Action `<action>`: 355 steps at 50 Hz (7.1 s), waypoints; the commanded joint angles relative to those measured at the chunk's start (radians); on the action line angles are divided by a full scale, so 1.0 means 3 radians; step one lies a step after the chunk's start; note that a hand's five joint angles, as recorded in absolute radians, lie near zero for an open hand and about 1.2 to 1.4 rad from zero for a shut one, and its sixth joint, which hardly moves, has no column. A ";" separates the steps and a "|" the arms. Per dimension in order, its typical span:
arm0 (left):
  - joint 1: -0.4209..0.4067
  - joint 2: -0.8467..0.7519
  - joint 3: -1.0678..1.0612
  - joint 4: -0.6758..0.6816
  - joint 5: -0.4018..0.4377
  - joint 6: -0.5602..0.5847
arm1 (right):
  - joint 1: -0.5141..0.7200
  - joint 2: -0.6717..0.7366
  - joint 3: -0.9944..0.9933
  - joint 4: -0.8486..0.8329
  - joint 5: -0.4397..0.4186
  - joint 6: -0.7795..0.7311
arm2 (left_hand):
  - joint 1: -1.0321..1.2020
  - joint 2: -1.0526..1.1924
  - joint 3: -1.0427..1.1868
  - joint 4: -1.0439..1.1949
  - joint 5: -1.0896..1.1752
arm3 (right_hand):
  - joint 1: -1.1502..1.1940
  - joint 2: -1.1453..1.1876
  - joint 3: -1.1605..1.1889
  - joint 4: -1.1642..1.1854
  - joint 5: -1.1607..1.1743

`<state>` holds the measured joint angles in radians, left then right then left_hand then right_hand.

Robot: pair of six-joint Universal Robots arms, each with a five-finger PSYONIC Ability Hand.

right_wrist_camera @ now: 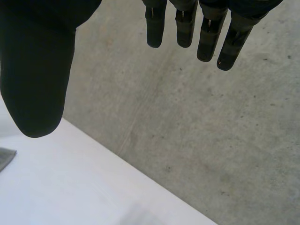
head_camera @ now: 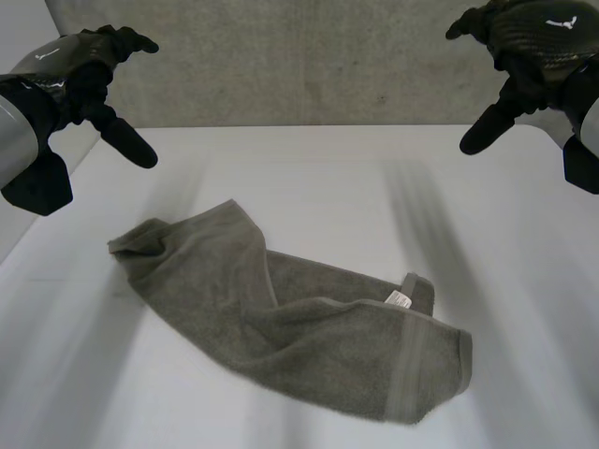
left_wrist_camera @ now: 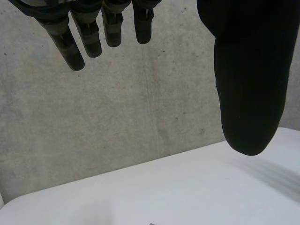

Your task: Fold the towel.

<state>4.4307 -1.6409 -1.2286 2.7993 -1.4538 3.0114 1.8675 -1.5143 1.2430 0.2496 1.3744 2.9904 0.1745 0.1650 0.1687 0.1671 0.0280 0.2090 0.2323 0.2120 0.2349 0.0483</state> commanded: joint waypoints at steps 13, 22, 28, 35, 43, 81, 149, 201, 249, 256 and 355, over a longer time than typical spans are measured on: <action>-0.0348 -0.0987 -0.0164 0.0205 0.0162 0.1312 | 0.0432 0.0701 0.0351 0.0620 -0.0005 -0.0790 | 0.0414 0.0446 0.0433 0.0438 0.0321 | -0.0115 -0.0193 -0.0125 -0.0201 -0.0161; -0.0442 -0.1596 -0.0149 0.0210 0.0376 0.1937 | 0.0438 0.1186 0.0637 0.0151 -0.0439 0.0155 | 0.0384 0.0416 0.0404 0.0409 0.0291 | -0.0115 -0.0193 -0.0125 -0.0201 -0.0161; -0.0442 -0.1817 -0.0108 0.0236 0.0484 0.1968 | 0.0611 0.1590 0.0612 -0.0202 -0.0445 0.0549 | 0.0414 0.0446 0.0433 0.0438 0.0321 | -0.0115 -0.0193 -0.0125 -0.0201 -0.0161; -0.0467 -0.2026 0.0091 0.0256 0.0474 0.1973 | 0.0779 0.1907 0.0541 -0.0494 -0.0343 0.0642 | 0.1399 0.1431 0.1418 0.1423 0.1305 | 0.0211 0.0133 0.0201 0.0125 0.0165; -0.0503 -0.2231 0.0194 0.0333 0.0459 0.1983 | 0.0964 0.2138 0.0372 -0.0622 -0.0108 0.0632 | 0.2436 0.2468 0.2455 0.2461 0.2343 | 0.2192 0.2114 0.2182 0.2106 0.2146; -0.0937 -0.1040 -0.1035 0.2195 -0.0676 0.1937 | 0.1021 0.1125 0.0534 -0.1075 0.0195 -0.2072 | 0.4073 0.4104 0.4092 0.4097 0.3979 | 0.3958 0.3880 0.3948 0.3871 0.3912; -0.0861 -0.3376 0.2372 -0.0536 0.1103 0.2668 | 0.0703 0.1121 0.2044 -0.0868 -0.0076 -0.2441 | 0.1050 0.1081 0.1069 0.1074 0.0956 | 0.3873 0.3795 0.3863 0.3787 0.3827; -0.0856 -0.3474 0.2331 -0.0551 0.1047 0.3026 | 0.0673 0.1121 0.2079 -0.0909 -0.0082 -0.2447 | 0.1520 0.1551 0.1539 0.1544 0.1426 | 0.3853 0.3776 0.3843 0.3767 0.3807; -0.0549 -0.1931 0.0927 -0.0511 0.0408 0.3047 | 0.0316 0.0779 0.1666 -0.0659 -0.0035 -0.2396 | 0.4073 0.4104 0.4092 0.4097 0.3979 | 0.3824 0.3746 0.3814 0.3737 0.3778; -0.0376 -0.1072 0.0283 -0.0235 0.0056 0.2481 | 0.0146 0.0548 0.1105 0.0005 -0.0046 -0.2176 | 0.4073 0.4104 0.4092 0.4097 0.3979 | 0.3863 0.3785 0.3853 0.3777 0.3817; -0.0032 -0.0625 -0.2092 0.2118 -0.0380 0.1610 | -0.0166 0.1376 0.0080 0.0001 -0.0874 -0.2262 | 0.4073 0.4104 0.4092 0.4097 0.3979 | 0.0624 0.0546 0.0614 0.0538 0.0578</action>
<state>4.4271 -1.8265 -1.8425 3.4329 -1.5676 3.4939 1.8213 -1.1879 1.3590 0.2480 1.1673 2.4403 1.1937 1.2178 1.2164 1.2176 1.0387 0.3149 0.3712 0.3524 0.3413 0.1608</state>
